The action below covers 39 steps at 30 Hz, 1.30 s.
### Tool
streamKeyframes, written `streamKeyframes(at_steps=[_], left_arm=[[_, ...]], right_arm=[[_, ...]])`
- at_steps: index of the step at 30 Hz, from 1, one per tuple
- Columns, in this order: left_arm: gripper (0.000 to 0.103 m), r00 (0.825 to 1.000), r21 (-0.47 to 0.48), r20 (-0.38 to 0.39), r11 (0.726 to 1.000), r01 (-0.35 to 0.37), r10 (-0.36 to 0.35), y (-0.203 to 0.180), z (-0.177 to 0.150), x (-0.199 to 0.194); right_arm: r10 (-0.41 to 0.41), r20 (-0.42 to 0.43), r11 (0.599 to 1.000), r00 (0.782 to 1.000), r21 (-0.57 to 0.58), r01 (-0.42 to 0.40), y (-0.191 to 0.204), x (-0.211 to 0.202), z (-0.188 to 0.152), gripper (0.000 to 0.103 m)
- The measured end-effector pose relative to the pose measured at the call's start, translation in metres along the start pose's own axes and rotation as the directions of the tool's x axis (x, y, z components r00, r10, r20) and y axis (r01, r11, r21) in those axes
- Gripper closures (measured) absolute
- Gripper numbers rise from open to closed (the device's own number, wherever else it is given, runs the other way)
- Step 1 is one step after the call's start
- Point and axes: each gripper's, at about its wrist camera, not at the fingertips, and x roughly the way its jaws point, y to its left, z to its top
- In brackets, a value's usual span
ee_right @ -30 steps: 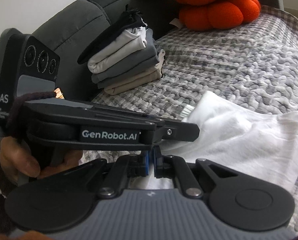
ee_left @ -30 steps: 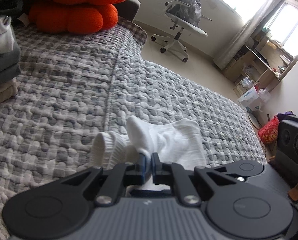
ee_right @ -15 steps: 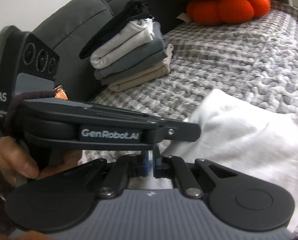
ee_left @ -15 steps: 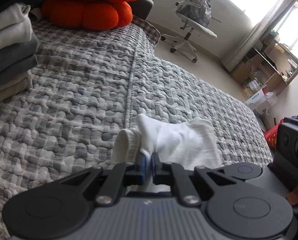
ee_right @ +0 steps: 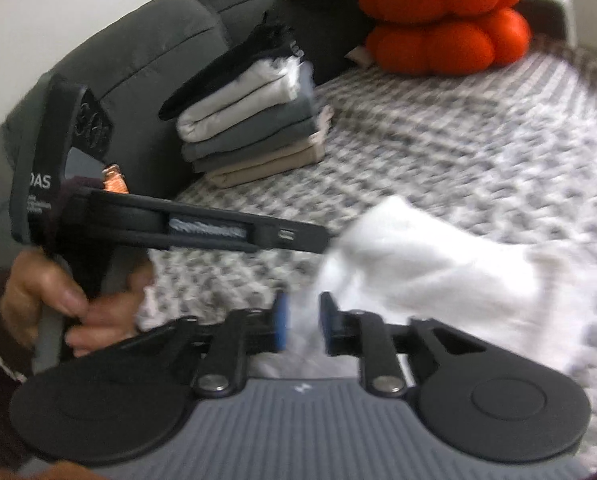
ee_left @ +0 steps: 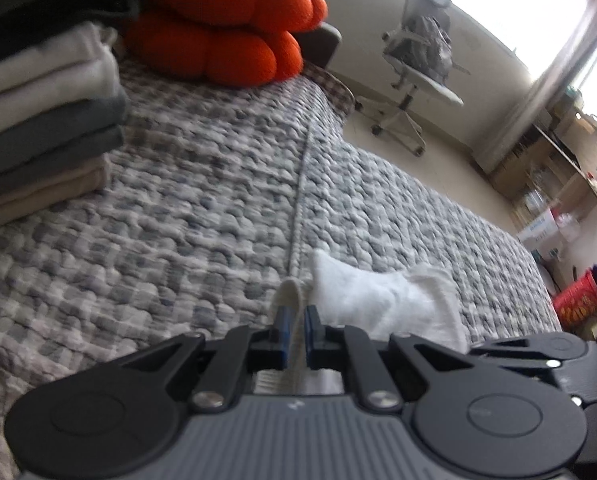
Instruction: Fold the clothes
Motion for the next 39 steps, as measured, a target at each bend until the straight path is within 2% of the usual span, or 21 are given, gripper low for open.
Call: streamKeyframes(at_steps=[4,8,12,15,17,20,23,33,36,39], left_arm=[[0.097,0.994,0.046,0.103,0.998,-0.035,0.03,-0.013,-0.008,-0.015],[0.097,0.987,0.164,0.158,0.986,-0.008,-0.019,-0.037,-0.017,-0.018],[0.097,0.988,0.273,0.143,0.962,0.018,-0.059,-0.06,-0.028,-0.001],[0.097,0.988,0.31,0.145,0.951,-0.005,-0.042,-0.067,-0.035,0.018],[0.097,0.986,0.31,0.162,0.951,-0.012,-0.04,-0.065,-0.036,0.029],[0.097,0.98,0.297,0.198,0.954,-0.04,-0.021,-0.06,-0.035,0.037],[0.097,0.976,0.268,0.215,0.962,-0.054,-0.005,-0.052,-0.03,0.04],[0.097,0.974,0.192,0.223,0.979,-0.07,0.026,-0.029,-0.017,0.047],[0.097,0.973,0.151,0.228,0.986,-0.064,0.029,-0.026,-0.012,0.044],[0.096,0.971,0.155,0.237,0.986,-0.065,0.027,-0.027,-0.013,0.03]], right_arm=[[-0.125,0.106,0.992,0.986,-0.014,0.127,-0.014,-0.023,-0.009,0.072],[-0.25,0.173,0.965,0.953,-0.037,0.26,-0.027,-0.032,-0.021,0.072],[-0.295,0.192,0.95,0.936,-0.048,0.309,-0.036,-0.025,-0.031,0.073],[-0.319,0.206,0.94,0.925,-0.055,0.336,-0.043,-0.016,-0.035,0.074],[-0.331,0.221,0.937,0.918,-0.043,0.348,-0.05,-0.013,-0.036,0.075],[-0.348,0.242,0.931,0.906,-0.024,0.364,-0.061,-0.008,-0.037,0.081],[-0.371,0.257,0.924,0.892,0.004,0.383,-0.072,-0.007,-0.037,0.081],[-0.448,0.275,0.894,0.851,0.113,0.434,-0.106,-0.011,-0.035,0.084],[-0.449,0.278,0.894,0.849,0.122,0.432,-0.107,-0.018,-0.032,0.084],[-0.422,0.271,0.905,0.865,0.078,0.417,-0.096,-0.026,-0.032,0.084]])
